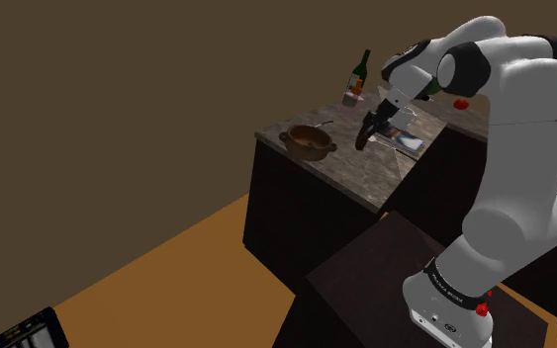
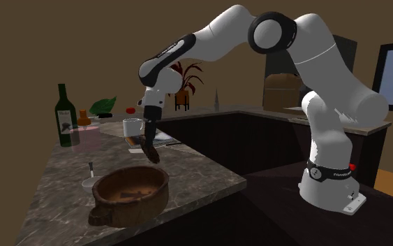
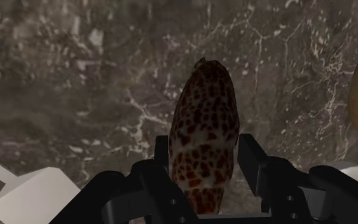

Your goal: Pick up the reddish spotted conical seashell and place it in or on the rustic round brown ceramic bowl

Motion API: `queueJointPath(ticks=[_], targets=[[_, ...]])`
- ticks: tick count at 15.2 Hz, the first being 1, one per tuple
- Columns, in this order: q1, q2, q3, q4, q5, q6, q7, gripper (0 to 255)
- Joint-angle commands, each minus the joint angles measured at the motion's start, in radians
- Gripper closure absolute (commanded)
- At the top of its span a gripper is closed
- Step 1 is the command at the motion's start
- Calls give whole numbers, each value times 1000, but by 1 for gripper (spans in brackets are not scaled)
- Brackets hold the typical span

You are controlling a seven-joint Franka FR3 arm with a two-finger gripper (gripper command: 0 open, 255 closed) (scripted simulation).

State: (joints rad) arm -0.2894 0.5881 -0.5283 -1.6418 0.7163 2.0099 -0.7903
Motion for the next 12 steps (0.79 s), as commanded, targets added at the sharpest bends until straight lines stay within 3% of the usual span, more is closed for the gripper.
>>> queueJointPath(ticks=[1, 12], targets=[[2, -13, -6, 10, -11, -19, 13, 255], [13, -78, -32, 59, -62, -113, 72, 255]])
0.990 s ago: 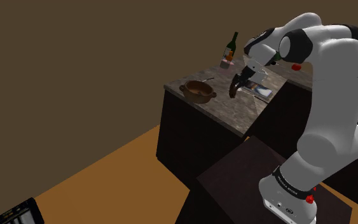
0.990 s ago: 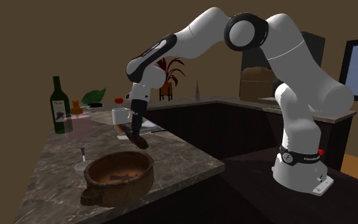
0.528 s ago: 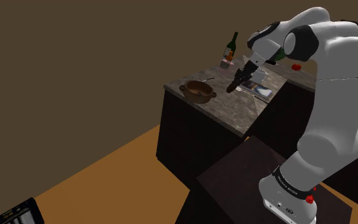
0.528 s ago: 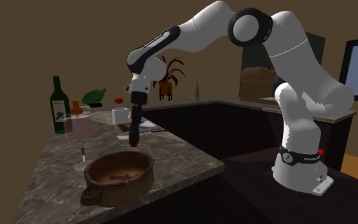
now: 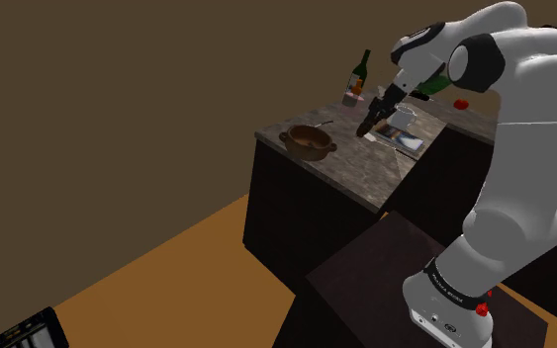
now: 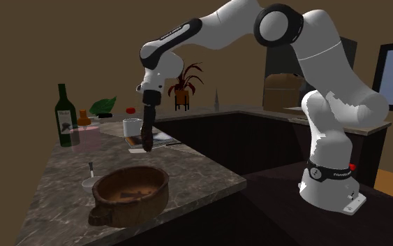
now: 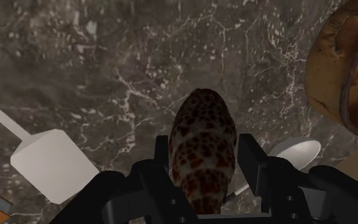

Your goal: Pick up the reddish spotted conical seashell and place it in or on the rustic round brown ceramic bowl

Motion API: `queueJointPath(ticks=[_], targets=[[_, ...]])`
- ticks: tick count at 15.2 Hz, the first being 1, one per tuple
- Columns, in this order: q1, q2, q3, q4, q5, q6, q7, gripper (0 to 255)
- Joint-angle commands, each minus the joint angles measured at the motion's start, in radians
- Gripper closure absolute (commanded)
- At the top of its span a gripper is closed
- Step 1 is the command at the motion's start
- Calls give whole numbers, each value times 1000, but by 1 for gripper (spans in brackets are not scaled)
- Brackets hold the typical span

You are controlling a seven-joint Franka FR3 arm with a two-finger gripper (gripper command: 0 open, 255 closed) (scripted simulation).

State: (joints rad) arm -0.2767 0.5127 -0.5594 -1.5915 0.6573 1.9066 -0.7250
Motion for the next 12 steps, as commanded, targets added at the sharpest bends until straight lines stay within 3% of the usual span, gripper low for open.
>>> queueJointPath(ticks=[1, 9, 12], targets=[[0, -7, -3, 15, -8, -19, 12, 255], [0, -39, -16, 69, -35, -91, 50, 255], [74, -101, -12, -15, -57, -39, 102, 255]])
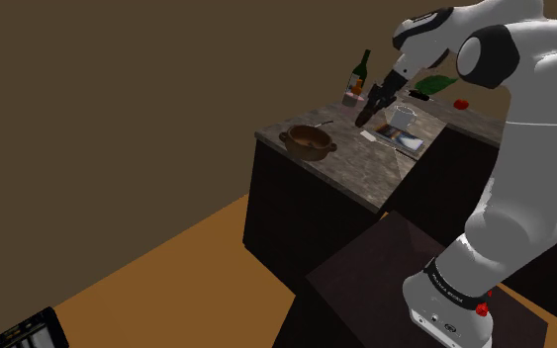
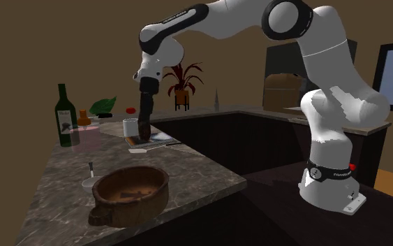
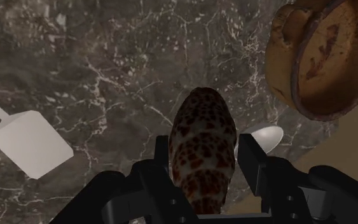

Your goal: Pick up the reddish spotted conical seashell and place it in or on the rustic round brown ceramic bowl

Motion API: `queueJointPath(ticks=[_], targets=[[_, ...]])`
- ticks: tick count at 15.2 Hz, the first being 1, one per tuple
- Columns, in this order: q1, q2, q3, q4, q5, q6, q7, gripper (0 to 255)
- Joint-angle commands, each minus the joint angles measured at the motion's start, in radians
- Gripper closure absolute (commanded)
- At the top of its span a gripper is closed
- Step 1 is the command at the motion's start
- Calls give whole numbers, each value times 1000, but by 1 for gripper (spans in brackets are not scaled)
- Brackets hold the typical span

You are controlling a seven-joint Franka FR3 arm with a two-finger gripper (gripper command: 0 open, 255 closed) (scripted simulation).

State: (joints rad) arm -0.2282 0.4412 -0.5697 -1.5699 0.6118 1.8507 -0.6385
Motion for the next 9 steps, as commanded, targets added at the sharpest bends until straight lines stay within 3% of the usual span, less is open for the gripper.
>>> queueJointPath(ticks=[1, 9], targets=[[48, -49, 1, -61, -18, 33, 34, 255], [212, -170, 38, -206, -71, 149, 200, 255]])
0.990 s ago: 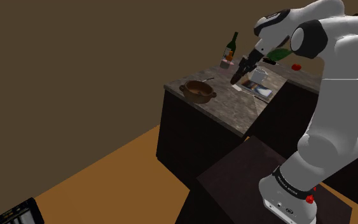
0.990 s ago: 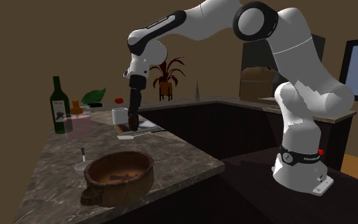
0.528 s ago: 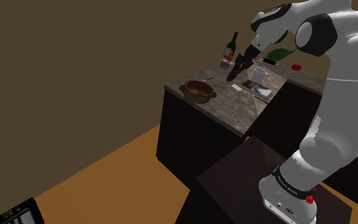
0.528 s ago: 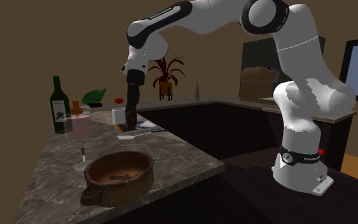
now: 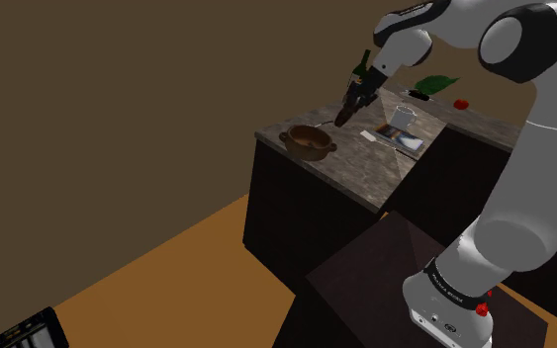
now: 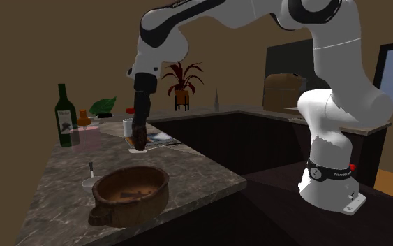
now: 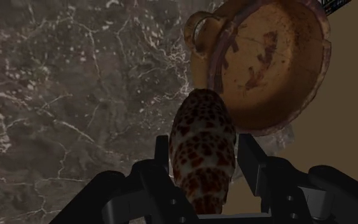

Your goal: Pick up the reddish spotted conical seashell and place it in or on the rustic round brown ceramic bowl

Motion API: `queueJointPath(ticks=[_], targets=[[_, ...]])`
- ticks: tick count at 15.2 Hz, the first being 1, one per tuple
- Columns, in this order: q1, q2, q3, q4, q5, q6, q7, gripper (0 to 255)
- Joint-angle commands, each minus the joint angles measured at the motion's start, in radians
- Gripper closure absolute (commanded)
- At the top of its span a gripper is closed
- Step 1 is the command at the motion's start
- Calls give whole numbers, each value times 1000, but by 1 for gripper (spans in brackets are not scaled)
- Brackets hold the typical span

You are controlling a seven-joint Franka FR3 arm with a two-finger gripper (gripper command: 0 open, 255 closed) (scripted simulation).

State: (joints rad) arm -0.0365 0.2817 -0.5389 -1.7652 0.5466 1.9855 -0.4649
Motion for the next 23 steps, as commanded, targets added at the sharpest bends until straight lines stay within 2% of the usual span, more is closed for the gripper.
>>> queueJointPath(ticks=[1, 10, 23], targets=[[39, -21, 13, -23, -11, 26, 48, 255], [190, -76, 86, -78, -54, 122, 263, 255], [179, 0, 108, -155, 28, 249, 175, 255]])
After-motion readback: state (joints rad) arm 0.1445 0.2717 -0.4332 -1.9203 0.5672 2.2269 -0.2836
